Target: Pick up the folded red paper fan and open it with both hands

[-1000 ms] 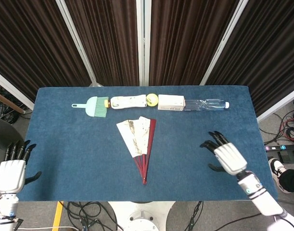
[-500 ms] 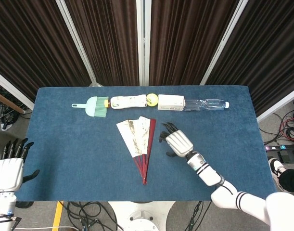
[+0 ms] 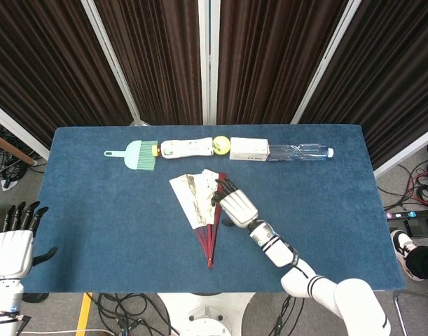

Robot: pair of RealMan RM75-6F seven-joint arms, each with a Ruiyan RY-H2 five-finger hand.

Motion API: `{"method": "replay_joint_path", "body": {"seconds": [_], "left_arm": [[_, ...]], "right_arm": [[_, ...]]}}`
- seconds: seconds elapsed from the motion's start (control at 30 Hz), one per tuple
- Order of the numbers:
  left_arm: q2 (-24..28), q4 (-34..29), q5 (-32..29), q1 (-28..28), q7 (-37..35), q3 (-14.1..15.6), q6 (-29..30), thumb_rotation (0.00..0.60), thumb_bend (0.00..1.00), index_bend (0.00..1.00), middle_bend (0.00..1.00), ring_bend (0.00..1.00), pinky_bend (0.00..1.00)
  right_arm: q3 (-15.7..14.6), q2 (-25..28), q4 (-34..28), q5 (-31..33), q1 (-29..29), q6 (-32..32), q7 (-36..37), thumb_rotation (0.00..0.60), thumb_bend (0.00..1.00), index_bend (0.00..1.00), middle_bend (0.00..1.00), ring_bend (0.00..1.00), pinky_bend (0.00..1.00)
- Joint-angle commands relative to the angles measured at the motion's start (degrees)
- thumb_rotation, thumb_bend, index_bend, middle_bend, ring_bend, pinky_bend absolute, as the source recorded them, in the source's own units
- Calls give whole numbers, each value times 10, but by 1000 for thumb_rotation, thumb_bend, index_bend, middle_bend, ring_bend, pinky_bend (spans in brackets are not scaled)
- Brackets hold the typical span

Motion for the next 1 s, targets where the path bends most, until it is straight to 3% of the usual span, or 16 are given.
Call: {"method": "replay_joint_path", "body": {"seconds": [0.03,0.2,0.4,0.57,0.77,1.0], "left_arm": [[-1,2,0,-1,-2,0,-1,600,0,184,103,0,31],[-1,5,-1,-1,-6,-1,0,600,0,184,104,0,31],[-1,9,0,-2,-9,-3,1,600,0,184,103,0,31],[-3,23,7,-19,-28,-11,-13,600,0,184,104,0,31],[-5,30,20,-61,-101,-35,-47,600,0,184,103,0,31],[-26,57,20,-133,-234,-61,-129,600,0,184,104,0,31]], "right_arm": [[-12,-23,33,-6,12,4,9,600,43,434,335,0,0],[-25,-49,81,-13,26,6,15,600,124,435,337,0,0],[-43,-62,122,-28,43,21,20,600,372,481,358,39,0],[-58,-55,134,-43,63,29,25,600,584,575,420,109,0],[-84,-17,113,-71,83,61,41,600,658,702,507,190,41],[-99,68,28,-92,90,117,62,600,668,773,559,235,72]]}}
